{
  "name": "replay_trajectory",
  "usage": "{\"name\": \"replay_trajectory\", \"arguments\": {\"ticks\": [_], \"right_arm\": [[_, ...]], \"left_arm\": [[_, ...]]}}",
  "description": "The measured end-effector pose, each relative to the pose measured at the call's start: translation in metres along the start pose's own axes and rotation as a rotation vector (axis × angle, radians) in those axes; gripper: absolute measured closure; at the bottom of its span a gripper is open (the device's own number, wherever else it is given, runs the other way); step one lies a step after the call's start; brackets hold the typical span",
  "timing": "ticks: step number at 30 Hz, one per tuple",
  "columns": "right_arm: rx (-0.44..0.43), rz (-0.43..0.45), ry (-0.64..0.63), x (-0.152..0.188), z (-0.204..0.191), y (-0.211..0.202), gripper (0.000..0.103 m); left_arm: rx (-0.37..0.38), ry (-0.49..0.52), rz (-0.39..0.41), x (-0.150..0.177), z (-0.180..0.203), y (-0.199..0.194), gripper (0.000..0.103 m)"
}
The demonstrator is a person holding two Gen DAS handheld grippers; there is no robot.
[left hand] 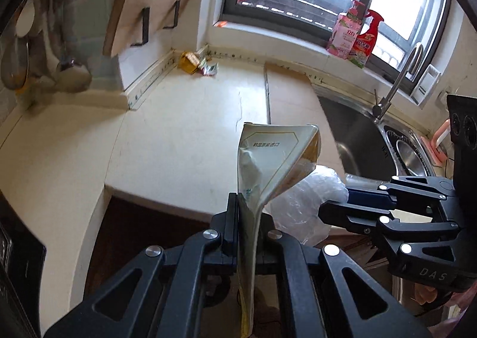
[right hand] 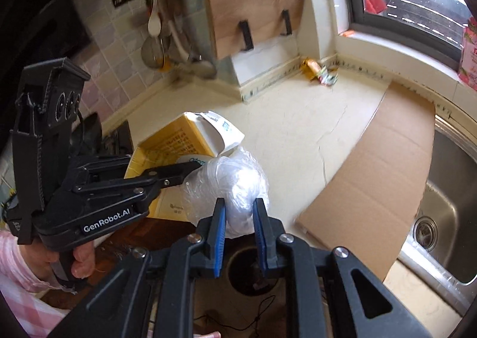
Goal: Collect trash
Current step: 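Carry the box and plastic bag down over the floor bin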
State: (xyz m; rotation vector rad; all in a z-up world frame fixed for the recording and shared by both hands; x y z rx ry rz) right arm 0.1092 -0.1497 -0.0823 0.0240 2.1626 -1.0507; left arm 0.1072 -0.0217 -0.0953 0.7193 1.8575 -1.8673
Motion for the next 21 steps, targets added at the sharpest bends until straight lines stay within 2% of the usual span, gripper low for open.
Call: {"name": "replay_trajectory", "arguments": {"ticks": [2, 4, 12, 21], "right_arm": [[0.025, -0.028, -0.021, 0.017, -0.005, 0.016, 0.085], [0.012, -0.069, -0.007, 0.033, -0.006, 0.034, 0.085], [0.031, -0.179, 0.031, 0.096, 0.006, 0.102, 0.085], [0.077, -0.273, 0.103, 0.169, 0.045, 0.185, 0.085]], "left_arm": [[-0.019, -0.004, -0.039, 0.023, -0.007, 0.012, 0.101], [-0.071, 0.023, -0.058, 0.044, -0.011, 0.025, 0.101], [-0.14, 0.019, -0.196, 0.126, -0.028, 0.084, 0.101], [-0.151, -0.054, -0.324, 0.211, -0.045, 0.171, 0.101]]}}
Point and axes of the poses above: each gripper's, at about its wrist camera, not at the fingertips, and y roughly the way its jaws point, z to its right, x to its underside, the point moved 3 cm from there along y, roughly the way its jaws point, and after that the axes turned 15 degrees about -x, right-handed, at the moved point
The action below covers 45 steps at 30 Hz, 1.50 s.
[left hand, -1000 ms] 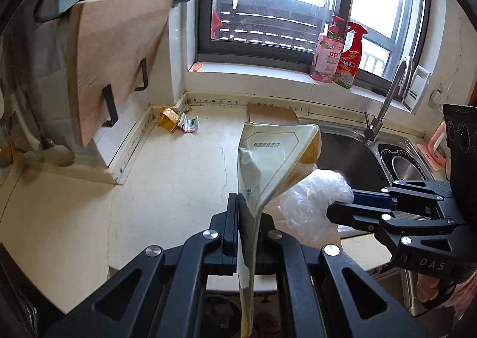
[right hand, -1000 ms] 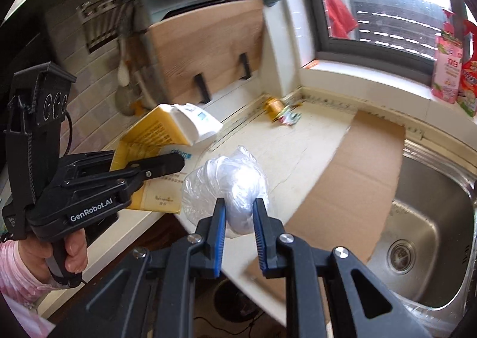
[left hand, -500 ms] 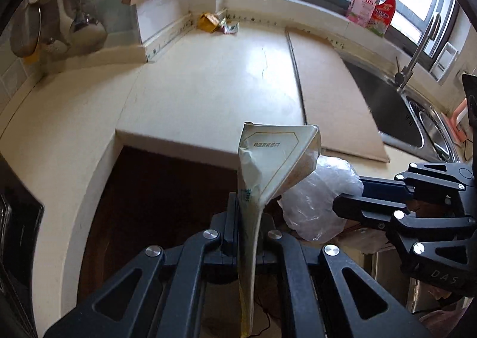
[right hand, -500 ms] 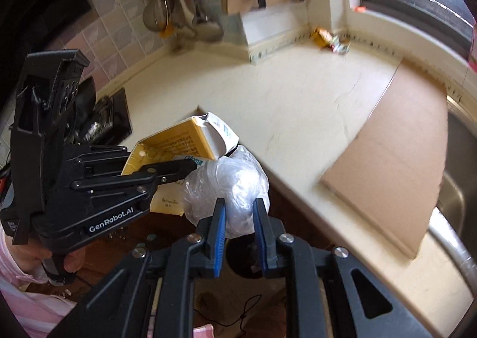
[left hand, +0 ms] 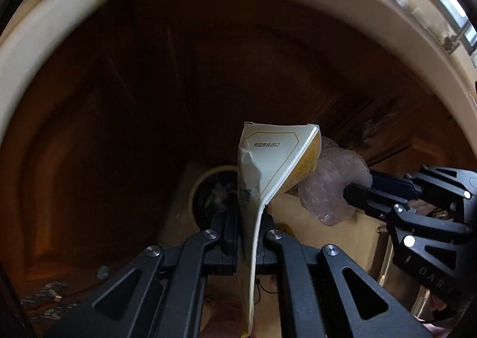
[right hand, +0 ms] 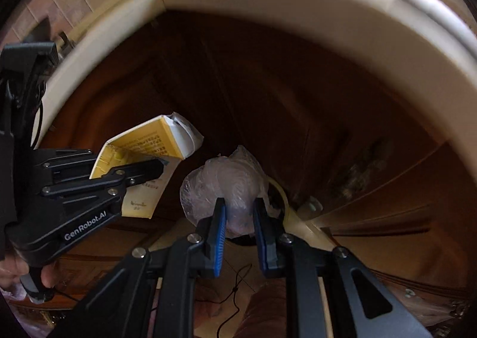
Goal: Collect trash
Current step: 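Carry the box and plastic bag down over the floor bin, then open both tools to drop the box and bag into the bin, then raise both tools back over the counter trash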
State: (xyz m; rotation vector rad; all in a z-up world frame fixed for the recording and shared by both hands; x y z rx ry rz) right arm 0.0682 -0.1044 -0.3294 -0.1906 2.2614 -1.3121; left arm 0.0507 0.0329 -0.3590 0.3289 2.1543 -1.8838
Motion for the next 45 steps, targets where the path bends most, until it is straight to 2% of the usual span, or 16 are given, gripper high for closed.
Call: {"name": "replay_trajectory", "arguments": {"ticks": [10, 13, 16, 18, 19, 21, 24, 35, 39, 45], "right_arm": [[0.036, -0.062, -0.04, 0.033, 0.031, 0.111, 0.085], [0.047, -0.094, -0.054, 0.04, 0.04, 0.145, 0.084], [0.075, -0.12, -0.058, 0.05, 0.048, 0.17, 0.082], [0.079, -0.14, -0.039, 0.054, 0.055, 0.182, 0.077], [0.084, -0.143, -0.026, 0.056, 0.06, 0.185, 0.075], [0.091, -0.145, -0.005, 0.06, 0.064, 0.188, 0.071], [0.085, -0.136, 0.013, 0.065, 0.065, 0.182, 0.066], [0.085, -0.131, 0.008, 0.066, 0.048, 0.132, 0.064], [0.078, -0.118, 0.02, 0.058, 0.039, 0.103, 0.064], [0.078, -0.058, 0.012, 0.034, 0.022, 0.046, 0.064]], "left_arm": [[-0.015, 0.003, -0.088, 0.046, 0.009, 0.116, 0.101], [-0.019, -0.001, -0.117, 0.055, 0.01, 0.145, 0.096], [-0.036, -0.004, -0.129, 0.057, 0.013, 0.164, 0.076], [-0.049, 0.001, -0.126, 0.057, 0.013, 0.172, 0.054], [-0.067, 0.007, -0.123, 0.058, 0.013, 0.174, 0.05], [-0.08, 0.022, -0.127, 0.057, 0.015, 0.175, 0.036], [-0.099, 0.022, -0.111, 0.048, 0.012, 0.169, 0.027], [-0.112, 0.021, -0.122, 0.032, -0.002, 0.132, 0.026], [-0.105, 0.022, -0.105, 0.022, -0.006, 0.1, 0.026], [-0.105, 0.025, -0.041, -0.001, -0.016, 0.031, 0.026]]}}
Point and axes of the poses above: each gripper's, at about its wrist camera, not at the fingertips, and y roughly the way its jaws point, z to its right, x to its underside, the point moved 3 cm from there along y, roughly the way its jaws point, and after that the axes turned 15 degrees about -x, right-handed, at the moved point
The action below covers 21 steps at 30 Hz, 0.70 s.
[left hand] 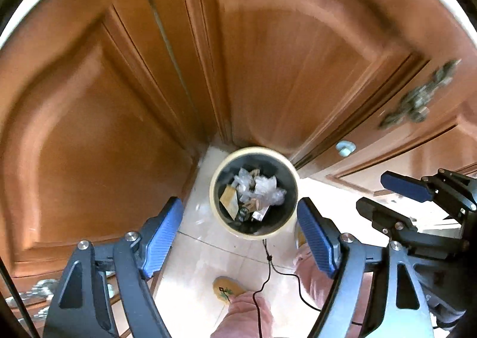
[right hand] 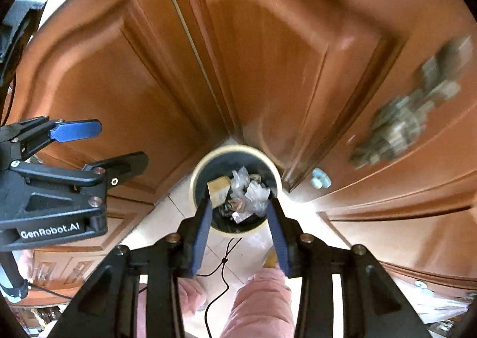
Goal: Collect trash
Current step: 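Raise both tools back over the counter trash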
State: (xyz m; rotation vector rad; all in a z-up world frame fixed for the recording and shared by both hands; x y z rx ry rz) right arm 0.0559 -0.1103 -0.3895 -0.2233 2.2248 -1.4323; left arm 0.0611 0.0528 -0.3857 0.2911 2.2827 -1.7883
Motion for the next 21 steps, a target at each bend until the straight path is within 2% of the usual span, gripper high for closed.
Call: {"name": "replay_trajectory", "arguments": {"ticks": [7, 12, 21], "right_arm": [[-0.005, 0.076, -0.025, -0.027, -0.021, -0.069, 0.064], [-0.013, 0.13, -0.053, -0.042, -0.036, -0.116, 0.064], [0.002, 0.264, -0.127, -0.073, -0.045, -0.195, 0.064]], "left_arm": [[0.004, 0.009, 0.08, -0.027, -0.013, -0.076, 0.025], [0.006, 0.004, 0.146, -0.045, -0.023, -0.132, 0.017], [0.008, 0.014, 0.264, -0.083, -0.033, -0.208, 0.016]]}}
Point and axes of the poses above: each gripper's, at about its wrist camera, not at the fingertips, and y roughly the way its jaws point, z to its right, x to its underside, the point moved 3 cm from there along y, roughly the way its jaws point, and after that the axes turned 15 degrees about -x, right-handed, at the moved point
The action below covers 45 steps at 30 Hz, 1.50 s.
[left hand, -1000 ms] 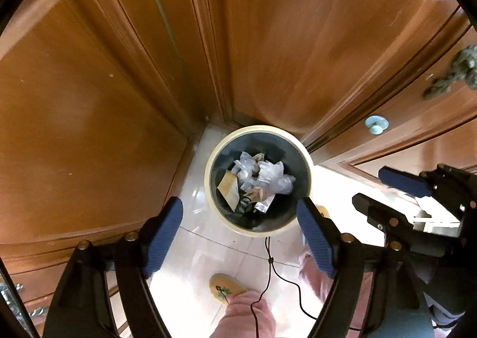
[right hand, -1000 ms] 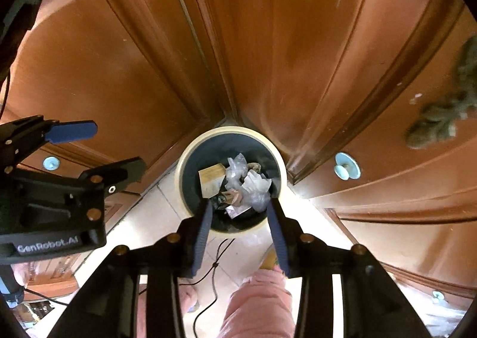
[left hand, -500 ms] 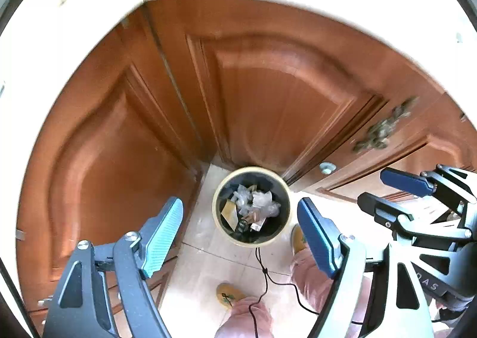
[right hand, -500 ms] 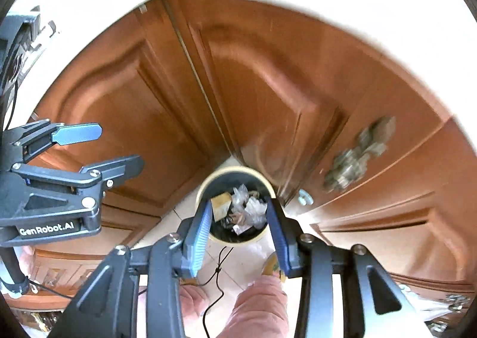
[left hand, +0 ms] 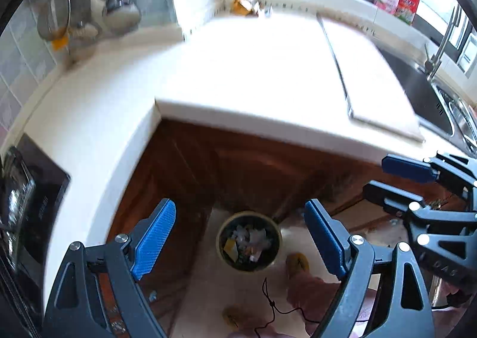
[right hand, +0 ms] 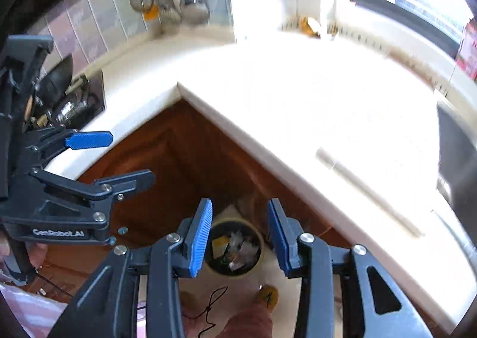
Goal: Collect trash
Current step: 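Raise both tools back over the counter trash, then grasp the green-white wrapper with the right tool while the left tool grasps the gold snack bag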
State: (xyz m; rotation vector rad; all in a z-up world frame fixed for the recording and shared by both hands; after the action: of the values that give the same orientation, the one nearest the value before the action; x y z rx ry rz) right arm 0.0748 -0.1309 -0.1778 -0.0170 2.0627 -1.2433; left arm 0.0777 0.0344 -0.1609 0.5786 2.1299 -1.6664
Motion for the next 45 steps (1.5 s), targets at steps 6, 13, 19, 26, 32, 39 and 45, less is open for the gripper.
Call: {"name": "replay_trajectory", "arguments": {"ticks": [6, 13, 19, 26, 32, 39, 45], "right_arm": [[0.008, 0.11, -0.03, -0.043, 0.003, -0.047, 0.064], [0.006, 0.191, -0.008, -0.096, 0.038, -0.081, 0.064], [0.0, 0.168, 0.034, -0.155, 0.098, -0.093, 0.064], [-0.024, 0.145, 0.114, -0.24, 0.188, -0.077, 0.064], [-0.047, 0.108, 0.205, -0.302, 0.258, -0.025, 0.064], [-0.118, 0.035, 0.32, -0.341, 0.321, 0.066, 0.064], [-0.149, -0.007, 0.446, -0.342, 0.362, 0.13, 0.065]], "left_arm": [[-0.014, -0.026, 0.099, -0.045, -0.004, -0.027, 0.01], [-0.078, 0.007, 0.214, -0.122, 0.01, -0.045, 0.008], [-0.147, 0.062, 0.313, -0.199, 0.036, -0.055, 0.007], [-0.213, 0.078, 0.365, -0.285, 0.063, -0.015, 0.007], [-0.2, 0.026, 0.32, -0.342, 0.073, 0.051, 0.014], [-0.193, -0.014, 0.233, -0.37, 0.077, 0.131, 0.028], [-0.193, -0.046, 0.191, -0.378, 0.074, 0.172, 0.028]]}}
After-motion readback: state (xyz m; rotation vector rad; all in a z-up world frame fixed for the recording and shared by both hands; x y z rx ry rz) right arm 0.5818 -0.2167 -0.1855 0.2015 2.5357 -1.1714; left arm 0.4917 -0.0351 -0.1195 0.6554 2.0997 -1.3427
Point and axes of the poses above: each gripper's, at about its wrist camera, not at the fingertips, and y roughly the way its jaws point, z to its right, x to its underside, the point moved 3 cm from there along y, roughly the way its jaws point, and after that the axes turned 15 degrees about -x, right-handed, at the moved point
